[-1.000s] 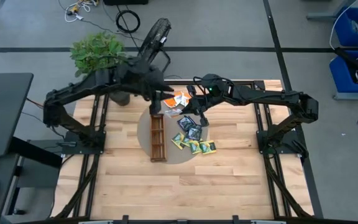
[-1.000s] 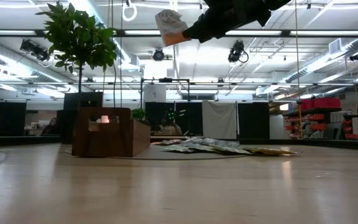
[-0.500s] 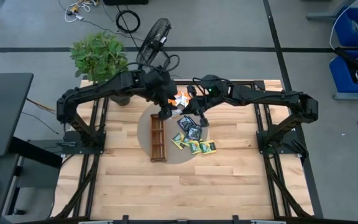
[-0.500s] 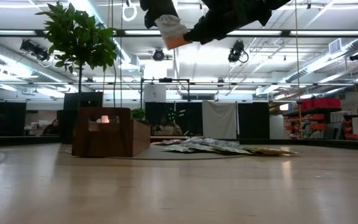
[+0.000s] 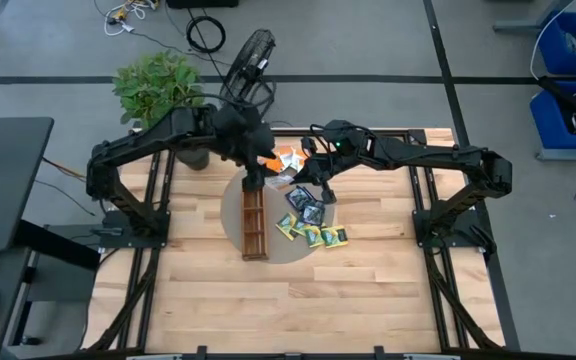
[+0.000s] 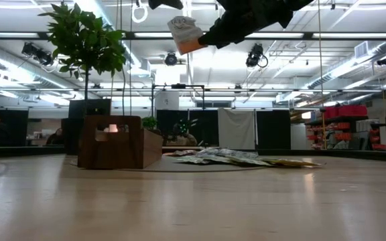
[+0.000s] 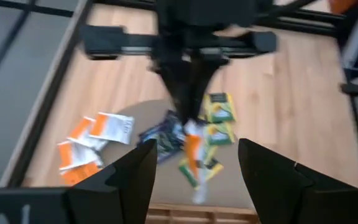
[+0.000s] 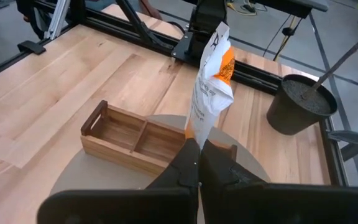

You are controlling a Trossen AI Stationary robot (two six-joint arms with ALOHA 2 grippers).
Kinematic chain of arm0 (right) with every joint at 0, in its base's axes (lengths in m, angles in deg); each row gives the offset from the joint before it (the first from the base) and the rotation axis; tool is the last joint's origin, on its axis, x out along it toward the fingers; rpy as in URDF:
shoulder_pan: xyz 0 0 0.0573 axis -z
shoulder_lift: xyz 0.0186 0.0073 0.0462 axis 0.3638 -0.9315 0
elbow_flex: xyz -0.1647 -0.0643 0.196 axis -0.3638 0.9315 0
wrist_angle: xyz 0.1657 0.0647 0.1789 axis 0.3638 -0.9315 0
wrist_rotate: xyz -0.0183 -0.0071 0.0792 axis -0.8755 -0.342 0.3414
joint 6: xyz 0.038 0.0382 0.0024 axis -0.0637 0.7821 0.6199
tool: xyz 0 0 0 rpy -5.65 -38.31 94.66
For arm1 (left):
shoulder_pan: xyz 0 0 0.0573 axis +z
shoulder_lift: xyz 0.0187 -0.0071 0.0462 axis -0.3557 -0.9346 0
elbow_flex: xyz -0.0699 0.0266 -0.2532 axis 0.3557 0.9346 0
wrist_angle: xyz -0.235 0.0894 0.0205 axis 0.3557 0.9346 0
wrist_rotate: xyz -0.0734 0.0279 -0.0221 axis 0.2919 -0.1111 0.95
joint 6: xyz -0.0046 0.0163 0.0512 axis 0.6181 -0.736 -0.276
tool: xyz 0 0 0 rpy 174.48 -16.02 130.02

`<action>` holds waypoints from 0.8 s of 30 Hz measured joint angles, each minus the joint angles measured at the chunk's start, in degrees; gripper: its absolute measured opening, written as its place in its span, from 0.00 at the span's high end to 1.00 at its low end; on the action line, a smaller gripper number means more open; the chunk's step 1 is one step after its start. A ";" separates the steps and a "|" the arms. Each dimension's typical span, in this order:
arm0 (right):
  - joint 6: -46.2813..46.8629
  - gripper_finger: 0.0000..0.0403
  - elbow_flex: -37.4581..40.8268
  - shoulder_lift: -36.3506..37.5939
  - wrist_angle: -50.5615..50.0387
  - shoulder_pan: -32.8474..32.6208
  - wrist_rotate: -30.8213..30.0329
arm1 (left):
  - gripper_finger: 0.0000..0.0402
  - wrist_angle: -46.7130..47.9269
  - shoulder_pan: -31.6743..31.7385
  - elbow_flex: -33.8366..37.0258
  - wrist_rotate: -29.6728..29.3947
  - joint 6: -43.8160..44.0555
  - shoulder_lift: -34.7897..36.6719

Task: Pick & Place Tea
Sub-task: Put the white tea bag into the bottom section of the wooden organizer

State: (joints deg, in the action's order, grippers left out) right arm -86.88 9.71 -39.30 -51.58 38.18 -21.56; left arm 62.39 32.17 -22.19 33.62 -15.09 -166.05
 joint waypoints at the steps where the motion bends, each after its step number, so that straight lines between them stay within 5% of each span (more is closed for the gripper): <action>1: 0.01 1.00 0.00 -0.02 0.09 0.00 0.00 | 0.42 0.46 -0.34 0.00 0.09 0.21 -0.06; 24: 0.83 1.00 -0.02 -0.01 0.46 -0.04 -0.38 | 0.45 5.48 -1.90 0.04 -3.62 -1.30 -5.94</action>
State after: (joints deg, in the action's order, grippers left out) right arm -86.04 9.69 -39.32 -51.12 38.13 -21.94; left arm 67.87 30.27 -22.14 30.00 -16.39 -172.00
